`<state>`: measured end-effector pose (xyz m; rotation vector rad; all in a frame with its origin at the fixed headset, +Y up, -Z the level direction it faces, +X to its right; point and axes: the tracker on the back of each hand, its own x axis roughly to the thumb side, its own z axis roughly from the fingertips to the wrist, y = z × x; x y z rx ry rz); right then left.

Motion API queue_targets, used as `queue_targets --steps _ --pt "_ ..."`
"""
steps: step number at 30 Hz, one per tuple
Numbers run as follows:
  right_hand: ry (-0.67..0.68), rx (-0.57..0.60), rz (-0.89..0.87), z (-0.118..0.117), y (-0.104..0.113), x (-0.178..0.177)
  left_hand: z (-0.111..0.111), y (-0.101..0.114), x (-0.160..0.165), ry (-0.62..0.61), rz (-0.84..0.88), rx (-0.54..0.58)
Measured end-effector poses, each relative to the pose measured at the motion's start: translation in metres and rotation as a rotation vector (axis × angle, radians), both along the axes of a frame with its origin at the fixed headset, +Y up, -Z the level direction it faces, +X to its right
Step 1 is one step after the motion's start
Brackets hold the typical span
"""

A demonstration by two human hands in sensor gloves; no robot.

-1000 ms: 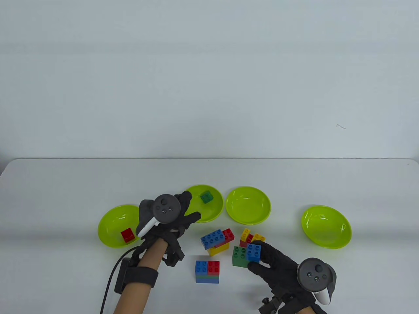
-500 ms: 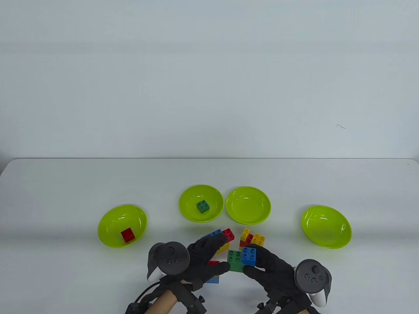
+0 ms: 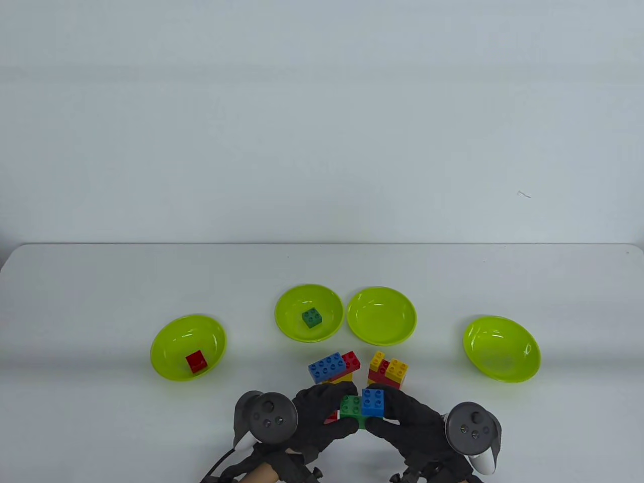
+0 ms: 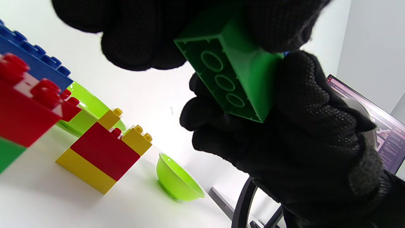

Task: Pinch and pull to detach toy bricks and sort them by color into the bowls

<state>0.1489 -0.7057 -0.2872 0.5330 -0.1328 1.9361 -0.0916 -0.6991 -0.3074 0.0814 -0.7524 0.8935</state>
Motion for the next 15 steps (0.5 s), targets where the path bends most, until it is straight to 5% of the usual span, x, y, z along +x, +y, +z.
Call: queue_targets --steps 15 --pt "-0.018 0.098 0.036 0.003 0.017 0.008 0.004 0.006 0.005 0.005 -0.06 0.086"
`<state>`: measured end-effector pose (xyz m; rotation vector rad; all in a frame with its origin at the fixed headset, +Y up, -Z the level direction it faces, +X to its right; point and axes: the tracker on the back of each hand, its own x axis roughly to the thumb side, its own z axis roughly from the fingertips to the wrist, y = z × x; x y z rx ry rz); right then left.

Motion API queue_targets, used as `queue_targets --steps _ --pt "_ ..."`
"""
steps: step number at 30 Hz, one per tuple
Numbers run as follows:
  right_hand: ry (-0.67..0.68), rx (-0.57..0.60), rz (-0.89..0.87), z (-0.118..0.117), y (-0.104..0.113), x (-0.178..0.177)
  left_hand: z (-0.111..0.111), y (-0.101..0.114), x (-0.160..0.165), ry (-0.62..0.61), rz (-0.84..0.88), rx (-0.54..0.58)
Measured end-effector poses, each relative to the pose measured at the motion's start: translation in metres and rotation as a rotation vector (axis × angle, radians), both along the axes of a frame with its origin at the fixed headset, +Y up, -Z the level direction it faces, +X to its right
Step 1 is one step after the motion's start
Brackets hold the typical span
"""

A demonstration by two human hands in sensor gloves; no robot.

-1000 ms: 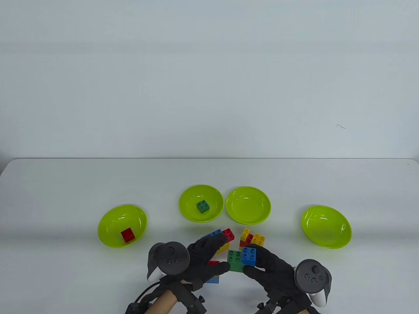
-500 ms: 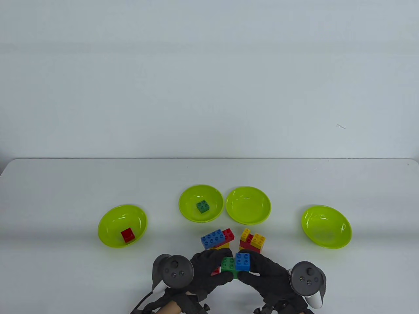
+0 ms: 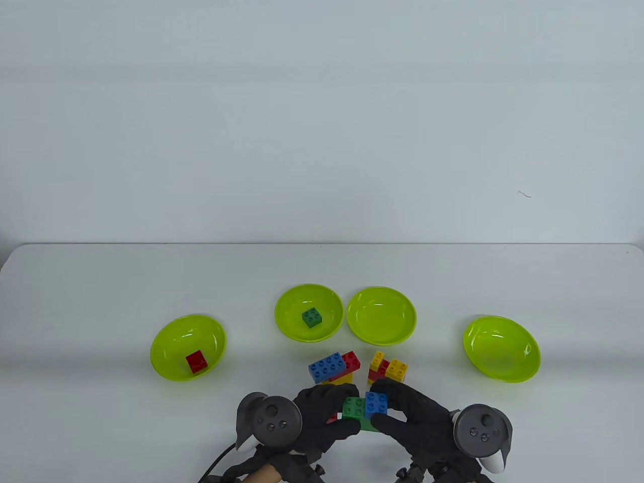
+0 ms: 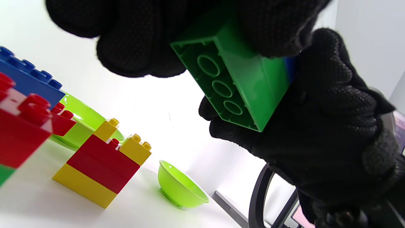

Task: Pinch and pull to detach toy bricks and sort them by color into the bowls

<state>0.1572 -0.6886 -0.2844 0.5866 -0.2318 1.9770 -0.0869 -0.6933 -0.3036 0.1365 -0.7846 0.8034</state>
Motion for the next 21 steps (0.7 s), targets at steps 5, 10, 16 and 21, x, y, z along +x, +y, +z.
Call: queue_targets --steps 5,10,16,21 --pt "-0.001 0.015 0.025 0.001 0.002 -0.001 0.003 0.004 0.002 0.019 -0.074 0.089" --pt "-0.06 0.123 0.111 0.005 0.01 -0.002 0.0 0.001 0.003 -0.004 0.043 -0.093" --pt "-0.048 0.094 0.086 0.004 0.012 -0.001 0.004 0.004 0.005 0.019 -0.039 0.057" --pt "-0.062 0.043 0.018 0.001 0.011 0.003 0.01 0.008 0.01 0.023 -0.096 0.185"
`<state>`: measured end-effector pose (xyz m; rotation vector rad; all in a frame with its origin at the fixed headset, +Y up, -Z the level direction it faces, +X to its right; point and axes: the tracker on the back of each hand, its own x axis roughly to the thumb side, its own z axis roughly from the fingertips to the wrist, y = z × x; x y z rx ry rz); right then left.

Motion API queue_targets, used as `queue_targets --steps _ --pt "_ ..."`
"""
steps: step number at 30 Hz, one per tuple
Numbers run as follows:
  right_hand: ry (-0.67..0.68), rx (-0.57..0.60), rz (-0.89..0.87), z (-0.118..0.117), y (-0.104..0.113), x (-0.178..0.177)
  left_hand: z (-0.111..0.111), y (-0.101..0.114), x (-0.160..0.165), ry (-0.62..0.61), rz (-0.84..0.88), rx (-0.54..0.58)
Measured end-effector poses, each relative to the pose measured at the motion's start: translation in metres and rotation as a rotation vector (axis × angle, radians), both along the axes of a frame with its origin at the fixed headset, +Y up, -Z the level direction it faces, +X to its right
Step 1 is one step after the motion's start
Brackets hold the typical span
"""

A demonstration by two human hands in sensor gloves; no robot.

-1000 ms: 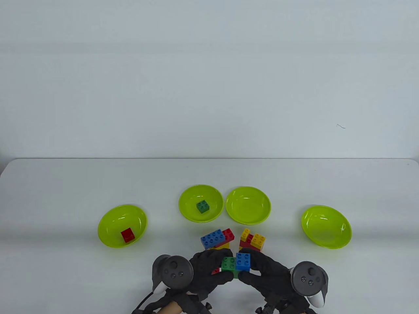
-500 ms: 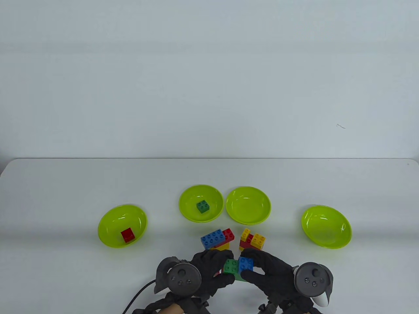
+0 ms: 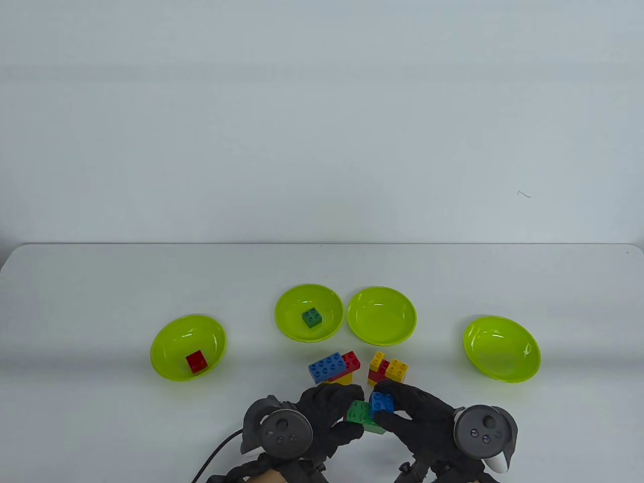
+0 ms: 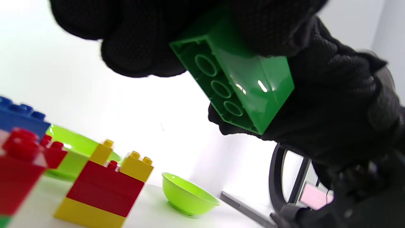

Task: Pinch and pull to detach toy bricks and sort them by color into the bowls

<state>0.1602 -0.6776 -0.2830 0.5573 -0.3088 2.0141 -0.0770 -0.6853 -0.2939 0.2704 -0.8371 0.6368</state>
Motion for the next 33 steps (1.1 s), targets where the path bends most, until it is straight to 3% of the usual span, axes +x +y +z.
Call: queue_targets --steps 4,10,19,26,33 --pt "-0.016 0.016 0.031 -0.001 0.0 0.001 -0.004 -0.003 -0.001 0.008 0.065 -0.092" --pt "-0.122 -0.006 0.065 -0.016 0.007 0.019 -0.012 -0.002 -0.012 0.048 0.127 -0.134" --pt "-0.336 -0.127 0.32 -0.1 0.017 0.046 -0.021 -0.001 -0.02 0.081 0.176 -0.167" --pt "-0.398 -0.327 0.474 -0.166 -0.007 0.04 -0.021 0.0 -0.021 0.076 0.182 -0.172" --pt "-0.4 -0.434 0.602 -0.193 -0.025 0.031 -0.025 0.004 -0.03 0.091 0.21 -0.172"
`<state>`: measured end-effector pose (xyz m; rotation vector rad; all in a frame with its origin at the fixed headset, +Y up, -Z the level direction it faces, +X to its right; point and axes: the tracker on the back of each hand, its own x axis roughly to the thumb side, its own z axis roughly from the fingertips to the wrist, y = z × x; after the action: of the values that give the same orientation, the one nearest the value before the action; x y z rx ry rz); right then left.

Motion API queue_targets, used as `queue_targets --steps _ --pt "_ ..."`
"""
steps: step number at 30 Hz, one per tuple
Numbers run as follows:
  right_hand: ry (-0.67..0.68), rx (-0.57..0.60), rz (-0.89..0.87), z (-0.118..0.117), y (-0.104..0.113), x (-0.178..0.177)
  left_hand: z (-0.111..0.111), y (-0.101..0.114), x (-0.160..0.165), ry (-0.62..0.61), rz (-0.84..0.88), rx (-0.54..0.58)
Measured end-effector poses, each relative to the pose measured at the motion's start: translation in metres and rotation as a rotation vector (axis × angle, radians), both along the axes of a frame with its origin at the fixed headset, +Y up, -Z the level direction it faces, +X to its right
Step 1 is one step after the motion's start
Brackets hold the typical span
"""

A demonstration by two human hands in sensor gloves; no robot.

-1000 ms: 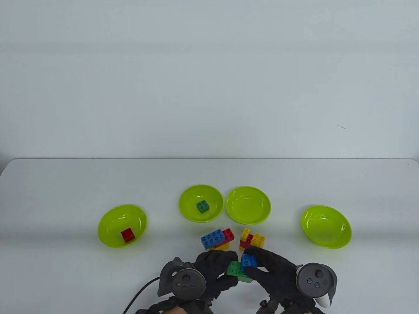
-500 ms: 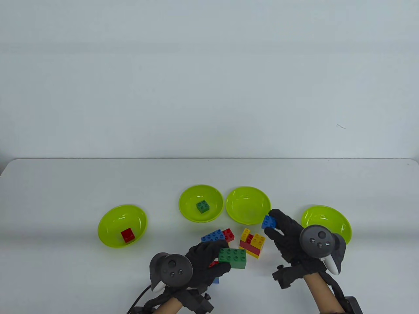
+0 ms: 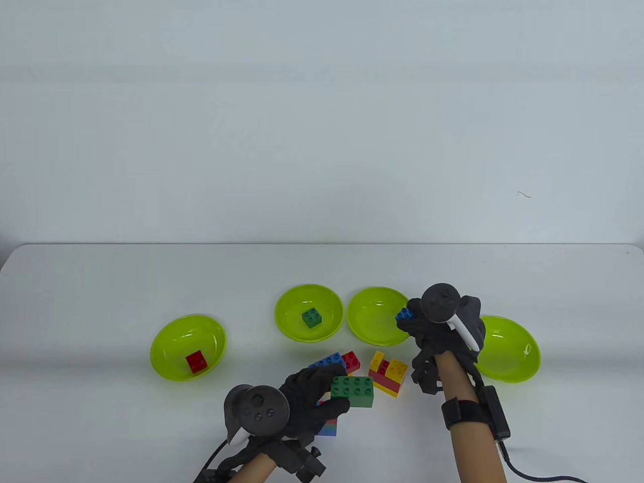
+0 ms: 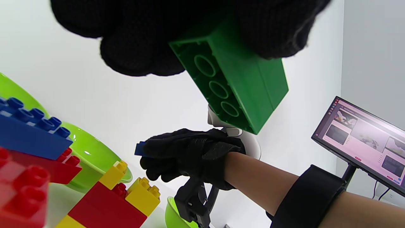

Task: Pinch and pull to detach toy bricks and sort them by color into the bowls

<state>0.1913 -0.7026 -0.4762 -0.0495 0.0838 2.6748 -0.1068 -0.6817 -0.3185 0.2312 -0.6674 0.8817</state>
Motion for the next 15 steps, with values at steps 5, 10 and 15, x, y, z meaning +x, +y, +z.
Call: queue_targets --steps 5,10,15 --pt "0.002 0.038 -0.081 0.006 0.005 0.002 -0.001 0.0 -0.005 0.012 0.007 -0.006" --pt "0.122 0.165 -0.27 0.041 0.022 0.003 -0.002 0.001 -0.006 0.015 0.012 -0.018" --pt "0.32 0.202 -0.549 0.103 0.028 -0.008 -0.004 0.003 -0.006 0.008 0.019 -0.043"
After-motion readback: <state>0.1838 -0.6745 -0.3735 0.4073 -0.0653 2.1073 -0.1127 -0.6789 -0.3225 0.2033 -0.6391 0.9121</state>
